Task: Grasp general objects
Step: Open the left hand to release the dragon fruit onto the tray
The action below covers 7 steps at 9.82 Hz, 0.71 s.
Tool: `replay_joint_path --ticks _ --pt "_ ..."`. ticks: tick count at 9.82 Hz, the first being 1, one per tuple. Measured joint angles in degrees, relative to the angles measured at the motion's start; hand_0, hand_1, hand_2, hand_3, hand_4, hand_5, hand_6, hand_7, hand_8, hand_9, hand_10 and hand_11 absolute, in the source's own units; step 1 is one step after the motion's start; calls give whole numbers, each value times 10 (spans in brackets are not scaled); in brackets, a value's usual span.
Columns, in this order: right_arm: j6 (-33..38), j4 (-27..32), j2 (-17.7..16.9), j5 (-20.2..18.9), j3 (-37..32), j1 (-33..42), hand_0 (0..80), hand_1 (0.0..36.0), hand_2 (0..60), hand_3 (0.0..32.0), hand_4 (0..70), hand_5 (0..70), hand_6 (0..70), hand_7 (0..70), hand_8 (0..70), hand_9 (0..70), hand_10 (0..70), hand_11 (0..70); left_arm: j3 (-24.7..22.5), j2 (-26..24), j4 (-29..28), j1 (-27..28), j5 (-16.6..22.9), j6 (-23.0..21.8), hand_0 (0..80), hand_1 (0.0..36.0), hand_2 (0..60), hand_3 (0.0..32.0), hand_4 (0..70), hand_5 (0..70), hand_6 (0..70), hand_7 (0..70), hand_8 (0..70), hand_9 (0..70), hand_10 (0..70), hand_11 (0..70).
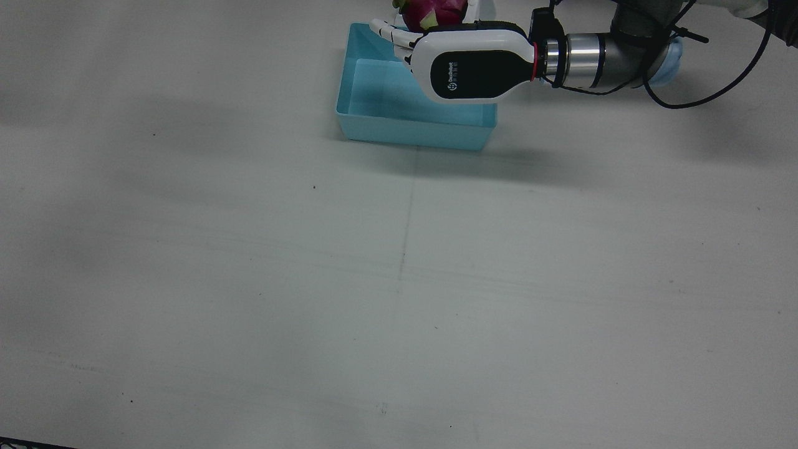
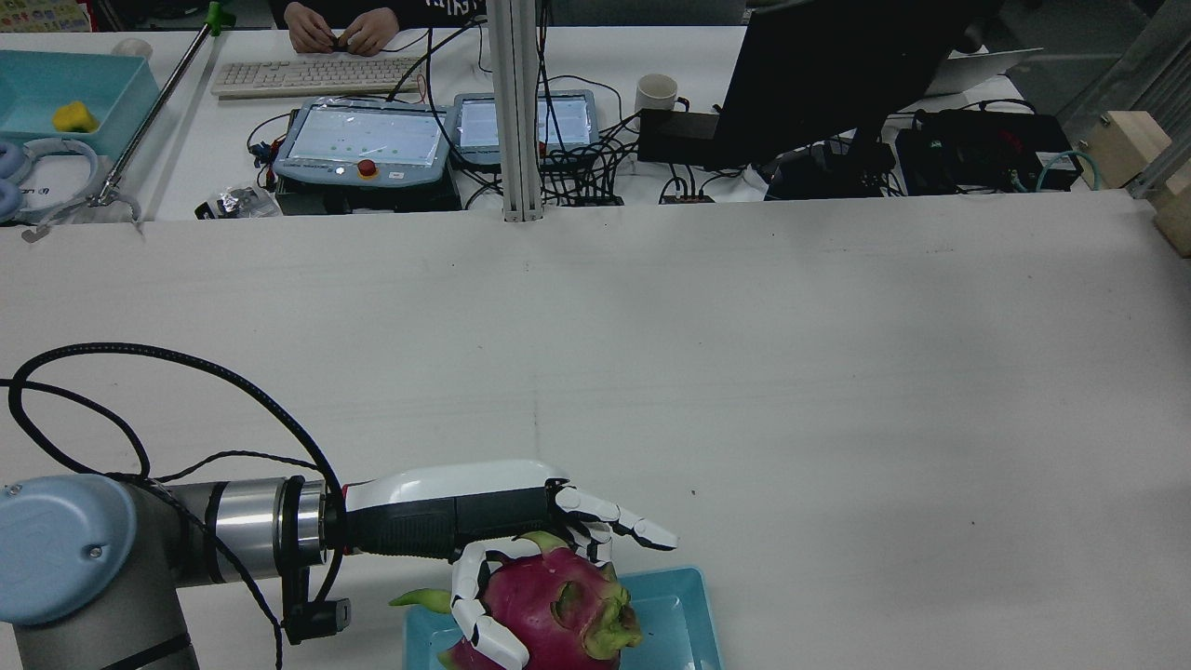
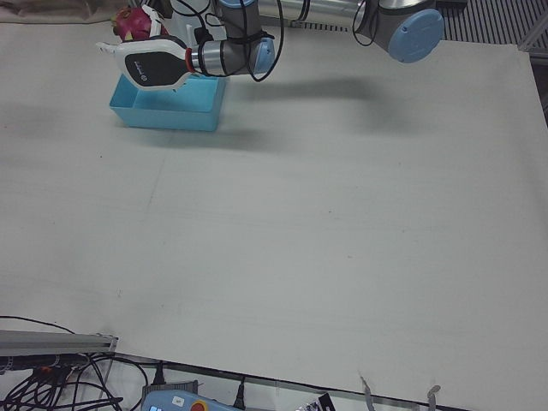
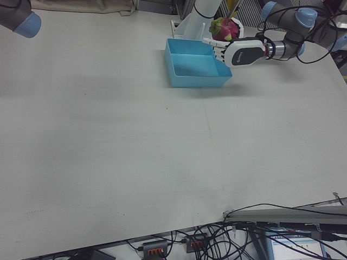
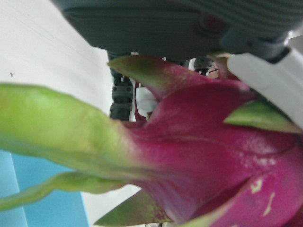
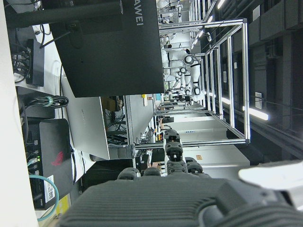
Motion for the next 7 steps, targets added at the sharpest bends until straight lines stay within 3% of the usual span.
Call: replay_joint_path --ticks 1,2,5,6,7 --pt "0 0 0 0 0 0 0 0 0 0 0 0 0 0 0 0 0 0 0 1 -4 1 0 1 559 187 0 138 0 0 0 0 0 0 0 0" --pt "0 0 0 0 0 0 0 0 0 0 0 0 0 0 0 0 0 0 -1 1 -9 1 0 1 562 188 0 186 0 0 0 0 0 0 0 0" --pt "0 0 0 0 0 0 0 0 0 0 0 0 0 0 0 0 0 0 -11 2 -15 0 -5 5 567 196 0 206 0 0 0 0 0 0 0 0" --pt "0 0 0 0 0 0 0 0 0 0 0 0 0 0 0 0 0 0 -13 4 -16 -1 -7 5 590 235 0 232 0 0 0 0 0 0 0 0" --pt "0 0 0 0 0 0 0 0 0 0 0 0 0 0 0 0 0 0 -15 8 -17 -2 -8 6 586 235 0 204 0 0 0 0 0 0 0 0"
